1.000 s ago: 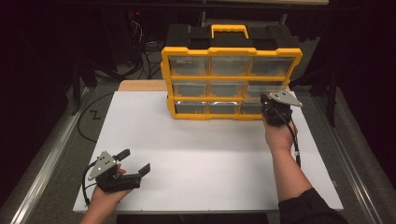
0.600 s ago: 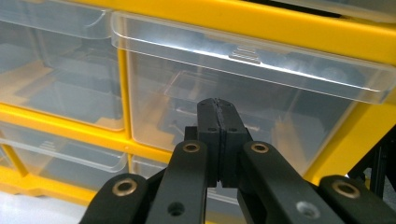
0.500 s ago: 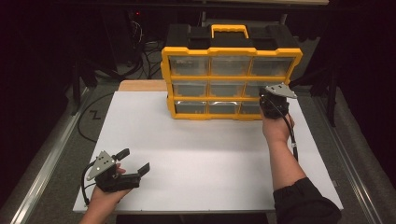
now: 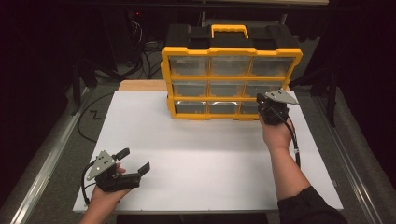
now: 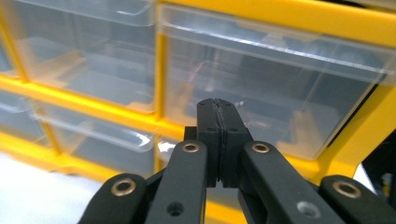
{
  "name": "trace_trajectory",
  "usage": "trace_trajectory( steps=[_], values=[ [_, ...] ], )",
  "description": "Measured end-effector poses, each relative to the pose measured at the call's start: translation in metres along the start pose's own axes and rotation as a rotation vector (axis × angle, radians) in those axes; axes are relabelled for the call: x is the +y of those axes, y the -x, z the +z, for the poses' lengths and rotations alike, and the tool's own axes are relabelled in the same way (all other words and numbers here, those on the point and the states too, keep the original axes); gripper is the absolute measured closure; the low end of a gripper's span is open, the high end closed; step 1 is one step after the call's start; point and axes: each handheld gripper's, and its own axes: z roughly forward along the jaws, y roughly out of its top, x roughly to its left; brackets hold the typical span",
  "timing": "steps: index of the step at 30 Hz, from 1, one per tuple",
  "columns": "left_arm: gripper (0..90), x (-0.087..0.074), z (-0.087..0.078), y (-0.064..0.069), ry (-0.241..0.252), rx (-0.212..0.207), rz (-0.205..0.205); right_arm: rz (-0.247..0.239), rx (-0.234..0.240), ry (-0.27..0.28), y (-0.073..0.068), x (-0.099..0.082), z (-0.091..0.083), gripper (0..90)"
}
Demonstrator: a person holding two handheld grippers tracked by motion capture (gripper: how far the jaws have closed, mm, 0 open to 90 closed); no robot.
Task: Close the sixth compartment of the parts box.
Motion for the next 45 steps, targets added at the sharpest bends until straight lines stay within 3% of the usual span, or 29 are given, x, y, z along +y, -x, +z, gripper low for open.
trace_trajectory(
  steps=[10,16,22,29,32,34,38,45],
  values=[
    [4.5,0.001,0.001,0.000,0.007,-0.003,0.004,-0.038,0.096,-0.022,-0.013,-0.025,-0.039,75.4],
    [4.5,0.002,0.000,0.000,0.008,0.004,0.009,-0.039,0.161,-0.033,-0.019,-0.045,-0.065,60.3],
    [4.5,0.002,0.002,-0.003,0.004,0.019,0.003,-0.026,0.243,-0.056,-0.022,-0.066,-0.091,39.7],
    [4.5,0.002,0.004,-0.001,0.005,0.023,0.008,-0.026,0.263,-0.021,-0.023,-0.084,-0.118,21.7],
    [4.5,0.003,0.004,-0.001,0.006,0.025,0.006,-0.043,0.247,0.003,-0.022,-0.088,-0.124,16.3],
    [4.5,0.003,0.005,0.000,0.006,0.027,0.003,-0.020,0.243,0.003,-0.023,-0.090,-0.125,15.2],
    [3.6,0.003,0.006,0.000,-0.012,0.027,0.001,-0.036,0.254,0.010,-0.027,-0.092,-0.128,1.9],
    [1.0,0.003,0.004,0.001,-0.003,0.046,0.016,-0.022,0.269,0.013,-0.024,-0.098,-0.125,1.1]
  ],
)
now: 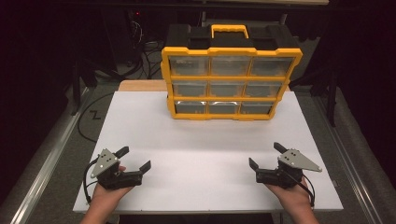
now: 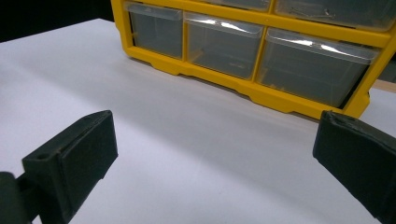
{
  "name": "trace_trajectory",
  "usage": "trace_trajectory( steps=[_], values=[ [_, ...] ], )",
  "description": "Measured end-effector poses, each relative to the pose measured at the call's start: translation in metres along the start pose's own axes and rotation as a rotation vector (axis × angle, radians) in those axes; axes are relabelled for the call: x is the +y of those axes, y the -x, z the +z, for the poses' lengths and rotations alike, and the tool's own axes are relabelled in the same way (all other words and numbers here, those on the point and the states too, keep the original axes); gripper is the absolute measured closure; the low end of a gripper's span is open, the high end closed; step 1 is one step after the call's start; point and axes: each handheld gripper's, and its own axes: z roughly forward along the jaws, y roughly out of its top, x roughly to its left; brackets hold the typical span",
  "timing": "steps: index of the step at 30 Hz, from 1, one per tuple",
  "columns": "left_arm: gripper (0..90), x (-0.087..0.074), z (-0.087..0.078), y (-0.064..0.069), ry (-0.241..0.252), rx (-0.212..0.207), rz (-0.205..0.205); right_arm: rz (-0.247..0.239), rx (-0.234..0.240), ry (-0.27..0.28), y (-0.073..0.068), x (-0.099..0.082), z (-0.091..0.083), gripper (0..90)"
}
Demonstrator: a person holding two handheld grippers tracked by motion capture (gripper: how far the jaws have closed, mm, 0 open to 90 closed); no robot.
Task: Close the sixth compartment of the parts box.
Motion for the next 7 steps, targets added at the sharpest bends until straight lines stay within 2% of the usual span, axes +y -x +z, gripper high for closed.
trace_trajectory(
  steps=[7],
  values=[
    [0.1,0.0020,-0.0045,-0.0026,0.020,0.054,-0.004,-0.047,-0.011,0.018,-0.0033,0.0011,-0.0014,1.0]
  ],
)
